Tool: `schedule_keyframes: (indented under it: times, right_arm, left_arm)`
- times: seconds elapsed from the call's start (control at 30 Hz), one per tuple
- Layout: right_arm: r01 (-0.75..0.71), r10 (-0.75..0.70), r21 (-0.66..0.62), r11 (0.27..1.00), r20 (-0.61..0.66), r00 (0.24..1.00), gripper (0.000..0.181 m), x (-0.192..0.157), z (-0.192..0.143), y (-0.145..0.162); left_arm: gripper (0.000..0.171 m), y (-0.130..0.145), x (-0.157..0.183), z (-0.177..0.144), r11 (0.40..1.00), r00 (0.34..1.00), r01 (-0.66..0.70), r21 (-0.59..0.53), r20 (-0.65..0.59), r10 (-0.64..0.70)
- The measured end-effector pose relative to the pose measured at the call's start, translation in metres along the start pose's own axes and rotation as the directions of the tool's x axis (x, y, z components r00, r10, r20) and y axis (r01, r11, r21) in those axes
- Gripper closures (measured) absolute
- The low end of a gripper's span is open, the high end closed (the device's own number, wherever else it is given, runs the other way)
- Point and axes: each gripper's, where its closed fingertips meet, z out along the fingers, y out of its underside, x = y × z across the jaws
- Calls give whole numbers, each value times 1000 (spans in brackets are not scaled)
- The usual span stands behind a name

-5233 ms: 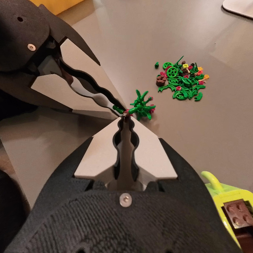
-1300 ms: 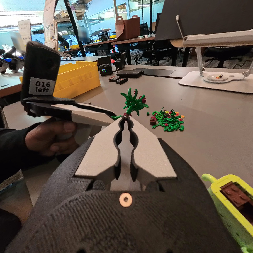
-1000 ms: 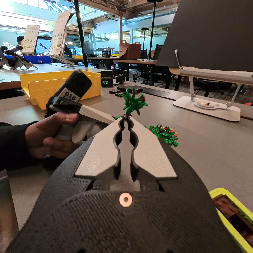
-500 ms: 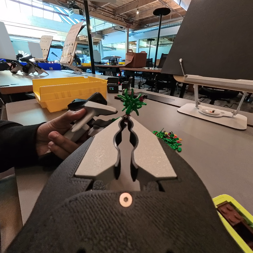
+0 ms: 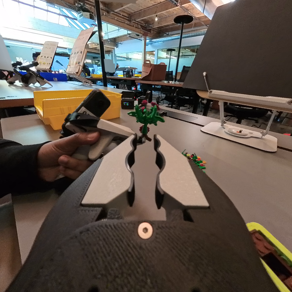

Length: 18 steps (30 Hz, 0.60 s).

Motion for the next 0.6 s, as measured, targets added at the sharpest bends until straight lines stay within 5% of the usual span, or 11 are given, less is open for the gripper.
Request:
schedule_keyframes:
  times: [0.13, 0.6]
  right_arm:
    - [-39, 38, 9, 999, 16, 999, 150, 3, -1, -1]
    - [-78, 81, -39, 996, 83, 993, 160, 3, -3, 4]
  left_arm:
    - [170, 4, 2, 2, 1000, 1000, -8, -22, -7, 8]
    - [170, 11, 0, 5, 997, 999, -28, -69, 20, 30]
